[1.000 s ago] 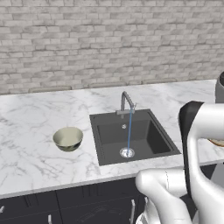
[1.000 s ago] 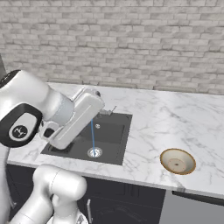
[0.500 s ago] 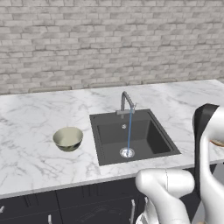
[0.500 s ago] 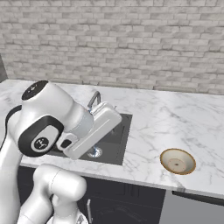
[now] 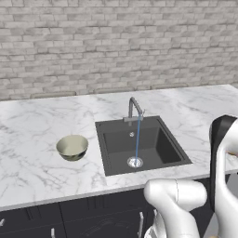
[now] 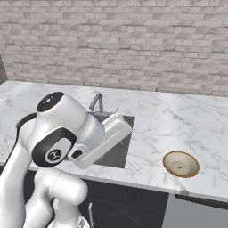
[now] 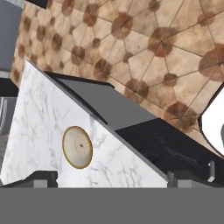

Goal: Rinse each bowl for a few seconds and place them down in the sink or on the counter.

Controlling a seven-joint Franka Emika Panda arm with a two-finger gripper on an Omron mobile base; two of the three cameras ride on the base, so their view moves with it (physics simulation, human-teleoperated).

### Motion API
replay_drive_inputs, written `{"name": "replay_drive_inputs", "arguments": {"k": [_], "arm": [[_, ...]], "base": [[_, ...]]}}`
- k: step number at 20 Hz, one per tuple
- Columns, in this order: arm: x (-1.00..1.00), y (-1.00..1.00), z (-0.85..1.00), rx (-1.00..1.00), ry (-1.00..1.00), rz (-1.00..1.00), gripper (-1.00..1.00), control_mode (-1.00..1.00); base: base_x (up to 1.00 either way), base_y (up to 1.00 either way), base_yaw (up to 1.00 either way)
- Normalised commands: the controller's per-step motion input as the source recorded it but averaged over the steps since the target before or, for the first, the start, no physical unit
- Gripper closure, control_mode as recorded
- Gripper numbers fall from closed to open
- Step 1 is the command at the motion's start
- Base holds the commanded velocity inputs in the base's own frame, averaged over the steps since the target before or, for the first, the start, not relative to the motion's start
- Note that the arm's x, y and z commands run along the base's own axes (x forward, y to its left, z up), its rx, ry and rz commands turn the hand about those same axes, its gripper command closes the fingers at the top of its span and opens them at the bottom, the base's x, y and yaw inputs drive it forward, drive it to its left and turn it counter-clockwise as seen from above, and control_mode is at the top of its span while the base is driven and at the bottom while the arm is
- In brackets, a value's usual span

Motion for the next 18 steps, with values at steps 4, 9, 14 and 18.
{"name": "replay_drive_inputs", "arguments": {"k": [4,9,14,18], "arm": [[0.17,-0.09,-0.17,0.0,0.0,0.0,-1.0,-1.0],[0.17,-0.09,-0.15,0.0,0.0,0.0,-1.0,-1.0],[0.19,-0.16,-0.16,0.0,0.0,0.0,-1.0,-1.0],[0.2,-0.2,-0.18,0.0,0.02,0.0,-1.0,-1.0]], "base": [[0.0,0.0,0.0],[0.0,0.0,0.0],[0.0,0.0,0.0],[0.0,0.0,0.0]]}}
